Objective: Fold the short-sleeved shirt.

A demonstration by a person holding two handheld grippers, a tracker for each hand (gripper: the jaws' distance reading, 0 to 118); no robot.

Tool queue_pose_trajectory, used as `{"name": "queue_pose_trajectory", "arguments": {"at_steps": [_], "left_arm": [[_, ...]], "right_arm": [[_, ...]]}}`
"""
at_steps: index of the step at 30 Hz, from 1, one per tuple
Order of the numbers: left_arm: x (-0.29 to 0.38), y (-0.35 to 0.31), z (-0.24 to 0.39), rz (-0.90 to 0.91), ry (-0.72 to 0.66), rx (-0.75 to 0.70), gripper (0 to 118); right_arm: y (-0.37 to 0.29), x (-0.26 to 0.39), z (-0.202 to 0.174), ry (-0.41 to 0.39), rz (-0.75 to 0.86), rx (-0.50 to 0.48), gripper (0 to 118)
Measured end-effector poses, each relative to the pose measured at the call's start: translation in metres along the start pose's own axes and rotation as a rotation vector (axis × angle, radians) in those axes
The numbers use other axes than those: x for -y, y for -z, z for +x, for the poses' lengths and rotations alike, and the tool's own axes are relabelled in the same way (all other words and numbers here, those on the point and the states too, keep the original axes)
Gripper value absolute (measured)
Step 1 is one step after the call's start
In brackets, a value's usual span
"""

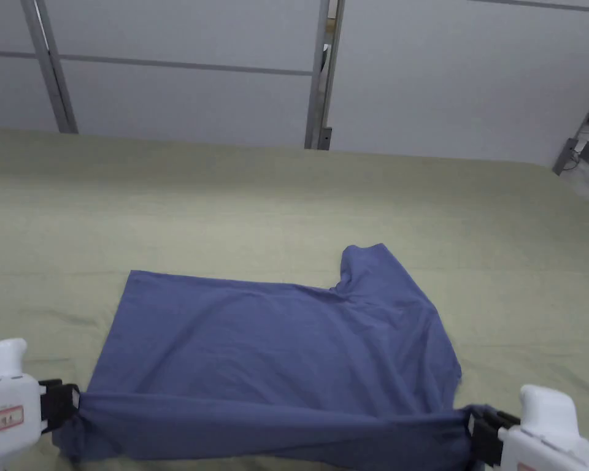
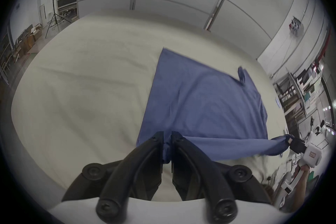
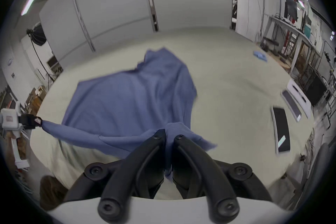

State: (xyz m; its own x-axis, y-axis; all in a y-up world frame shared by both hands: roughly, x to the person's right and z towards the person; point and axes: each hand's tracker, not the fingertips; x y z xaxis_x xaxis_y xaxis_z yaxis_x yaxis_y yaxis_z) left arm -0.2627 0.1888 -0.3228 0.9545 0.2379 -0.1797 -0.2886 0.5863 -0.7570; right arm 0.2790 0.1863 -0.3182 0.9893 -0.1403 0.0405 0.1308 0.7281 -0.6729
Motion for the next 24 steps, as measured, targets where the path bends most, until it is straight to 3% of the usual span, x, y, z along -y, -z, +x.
{"name": "queue_pose_trajectory", "arguments": {"at_steps": [4, 9, 15, 16, 17, 18, 19, 20, 21, 24], "left_arm": [[-0.039, 0.059, 0.011, -0.019, -0.004, -0.037, 8], [-0.046, 0.128, 0.013, -0.103, -0.052, -0.093, 9], [-0.040, 0.161, 0.006, -0.126, -0.062, -0.133, 9], [-0.039, 0.159, 0.007, -0.100, -0.048, -0.126, 15], [-0.039, 0.154, 0.009, -0.044, -0.013, -0.127, 22], [-0.038, 0.145, 0.012, -0.002, 0.017, -0.139, 38], [-0.038, 0.133, 0.014, 0.050, 0.044, -0.134, 80], [-0.038, 0.122, 0.016, 0.090, 0.064, -0.125, 109], [-0.037, 0.109, 0.019, 0.146, 0.082, -0.105, 118], [-0.031, 0.053, 0.034, 0.336, 0.152, -0.079, 118]], "right_arm": [[0.060, -0.044, -0.002, -0.027, -0.019, 0.021, 8], [0.147, -0.047, -0.007, -0.060, -0.165, 0.065, 8], [0.189, -0.038, -0.007, -0.094, -0.193, 0.093, 8], [0.184, -0.036, -0.011, -0.099, -0.185, 0.095, 12], [0.178, -0.035, -0.012, -0.106, -0.157, 0.103, 25], [0.173, -0.035, -0.012, -0.110, -0.128, 0.118, 48], [0.163, -0.036, -0.009, -0.104, -0.090, 0.133, 92], [0.151, -0.038, -0.008, -0.089, -0.059, 0.138, 113], [0.137, -0.040, -0.007, -0.063, -0.006, 0.123, 118], [0.079, -0.047, -0.007, -0.012, 0.189, 0.081, 118]]}}
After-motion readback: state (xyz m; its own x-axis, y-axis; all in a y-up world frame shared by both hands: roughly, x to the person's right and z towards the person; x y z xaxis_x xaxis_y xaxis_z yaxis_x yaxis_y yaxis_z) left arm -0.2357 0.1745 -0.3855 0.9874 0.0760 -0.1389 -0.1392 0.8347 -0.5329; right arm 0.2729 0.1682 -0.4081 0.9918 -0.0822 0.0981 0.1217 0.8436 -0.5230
